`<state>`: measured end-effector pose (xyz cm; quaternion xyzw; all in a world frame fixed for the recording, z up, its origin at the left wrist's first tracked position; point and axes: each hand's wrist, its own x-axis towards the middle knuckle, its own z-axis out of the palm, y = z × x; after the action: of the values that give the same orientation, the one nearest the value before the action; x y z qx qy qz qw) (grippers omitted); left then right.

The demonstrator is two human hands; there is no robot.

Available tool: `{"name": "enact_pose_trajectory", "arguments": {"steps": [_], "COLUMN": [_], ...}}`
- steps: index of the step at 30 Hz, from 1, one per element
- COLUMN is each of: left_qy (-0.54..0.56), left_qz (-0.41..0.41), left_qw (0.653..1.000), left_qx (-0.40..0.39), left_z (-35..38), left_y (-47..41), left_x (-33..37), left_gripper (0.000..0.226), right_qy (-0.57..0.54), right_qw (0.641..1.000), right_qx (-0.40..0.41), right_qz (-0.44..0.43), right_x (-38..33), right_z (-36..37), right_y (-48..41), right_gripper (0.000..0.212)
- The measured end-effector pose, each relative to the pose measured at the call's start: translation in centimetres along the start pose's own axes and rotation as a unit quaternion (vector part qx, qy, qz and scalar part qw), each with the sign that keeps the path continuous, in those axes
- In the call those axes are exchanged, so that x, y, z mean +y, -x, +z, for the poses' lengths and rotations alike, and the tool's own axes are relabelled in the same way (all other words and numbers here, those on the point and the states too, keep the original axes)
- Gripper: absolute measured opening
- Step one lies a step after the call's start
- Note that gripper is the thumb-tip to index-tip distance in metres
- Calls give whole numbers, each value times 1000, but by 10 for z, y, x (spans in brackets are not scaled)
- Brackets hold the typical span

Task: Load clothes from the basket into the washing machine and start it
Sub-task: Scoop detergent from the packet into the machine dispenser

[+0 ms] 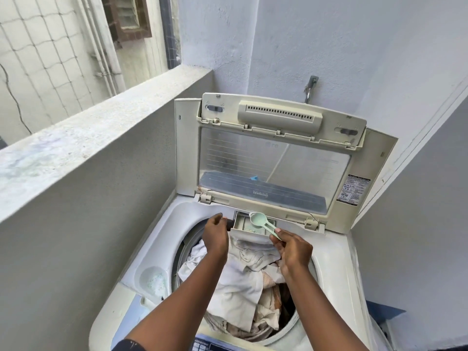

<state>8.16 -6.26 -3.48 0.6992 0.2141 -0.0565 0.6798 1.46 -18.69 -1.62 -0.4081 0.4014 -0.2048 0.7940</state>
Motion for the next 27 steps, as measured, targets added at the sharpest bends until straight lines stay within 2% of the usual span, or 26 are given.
{"name": "enact_pose_trajectory", "arguments": {"steps": [5,9,13,20,22,25,27], "left_qy": [-5,-10,-9,-39,-81,-195,-249], "left_qz": [97,183,226,310,358,477,514], "left_qw": [994,976,955,891,850,737,676], "left_qx": [52,119,192,329,377,437,465], "left_z": [-36,-81,-134,-242,-275,-320,-354], "left_y": [33,61,91,150,169,192,211], "left_x": [24,43,54,69,73,80,88], "left_gripper": [24,20,19,19,20,22,19], "right_qy": [-22,-10,16,30,39,58,63], "right_qw": [998,992,981,945,929,902,889], "right_qx": [-66,-127,-194,-325,-364,-420,-444], "right_qz": [0,-13,-11,26,50,84,98], "right_x": [-14,-19,-16,1,8,14,16], "right_z": [13,30,47,79,87,98,105], "right_y": [50,91,137,238,269,317,351], "right_gripper": [16,19,18,21,16,14,15]}}
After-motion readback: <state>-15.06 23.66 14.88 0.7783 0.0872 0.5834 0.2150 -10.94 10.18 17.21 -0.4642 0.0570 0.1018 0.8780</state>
